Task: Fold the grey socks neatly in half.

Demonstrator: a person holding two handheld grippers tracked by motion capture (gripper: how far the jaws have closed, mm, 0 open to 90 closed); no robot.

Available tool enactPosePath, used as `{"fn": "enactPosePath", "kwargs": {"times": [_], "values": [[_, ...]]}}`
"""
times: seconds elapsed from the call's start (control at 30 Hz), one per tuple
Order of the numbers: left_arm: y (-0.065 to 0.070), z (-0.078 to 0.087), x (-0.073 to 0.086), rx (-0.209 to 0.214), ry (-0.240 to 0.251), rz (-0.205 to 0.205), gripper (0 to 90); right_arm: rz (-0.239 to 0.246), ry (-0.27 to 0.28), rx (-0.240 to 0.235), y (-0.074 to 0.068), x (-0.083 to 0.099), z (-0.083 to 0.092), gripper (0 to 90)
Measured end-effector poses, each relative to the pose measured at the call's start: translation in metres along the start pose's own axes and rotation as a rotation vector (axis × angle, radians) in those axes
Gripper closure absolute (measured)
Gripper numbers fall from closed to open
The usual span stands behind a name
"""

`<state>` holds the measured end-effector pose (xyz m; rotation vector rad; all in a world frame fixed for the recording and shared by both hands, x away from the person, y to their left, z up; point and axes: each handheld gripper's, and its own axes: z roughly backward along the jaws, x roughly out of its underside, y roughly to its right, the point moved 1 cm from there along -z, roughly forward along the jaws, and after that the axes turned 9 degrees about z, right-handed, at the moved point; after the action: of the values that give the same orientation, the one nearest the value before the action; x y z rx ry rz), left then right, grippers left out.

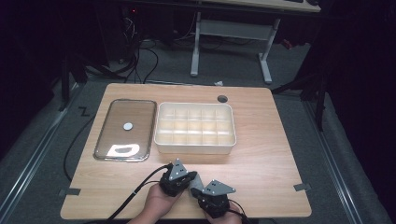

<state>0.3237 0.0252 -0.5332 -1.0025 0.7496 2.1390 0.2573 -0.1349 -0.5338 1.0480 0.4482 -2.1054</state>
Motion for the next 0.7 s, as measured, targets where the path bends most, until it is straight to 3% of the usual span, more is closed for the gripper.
{"fn": "enactPosePath", "kwargs": {"times": [0.33, 0.5, 0.57, 0.6, 0.63, 0.67, 0.7], "values": [[-0.002, 0.001, 0.003, 0.01, 0.02, 0.003, 90.0, 0.006, 0.002, -0.005, 0.001, -0.001, 0.003, 90.0], [-0.002, 0.001, 0.003, 0.01, 0.02, 0.007, 90.0, -0.005, 0.045, 0.004, 0.005, -0.009, 0.013, 78.9], [-0.002, 0.001, 0.003, 0.009, 0.021, 0.006, 90.0, -0.033, 0.062, 0.022, 0.012, -0.01, 0.016, 74.2], [-0.001, 0.001, 0.004, 0.006, 0.025, 0.005, 90.0, -0.078, 0.062, 0.035, 0.019, -0.011, 0.017, 67.0], [-0.001, 0.001, 0.004, 0.006, 0.025, 0.005, 90.0, -0.078, 0.062, 0.035, 0.019, -0.011, 0.017, 67.0], [-0.001, 0.001, 0.004, 0.004, 0.026, 0.003, 90.0, -0.118, 0.06, 0.043, 0.024, -0.01, 0.015, 59.9], [-0.001, 0.001, 0.004, 0.004, 0.026, 0.003, 90.0, -0.118, 0.06, 0.043, 0.024, -0.01, 0.015, 59.9]]}}
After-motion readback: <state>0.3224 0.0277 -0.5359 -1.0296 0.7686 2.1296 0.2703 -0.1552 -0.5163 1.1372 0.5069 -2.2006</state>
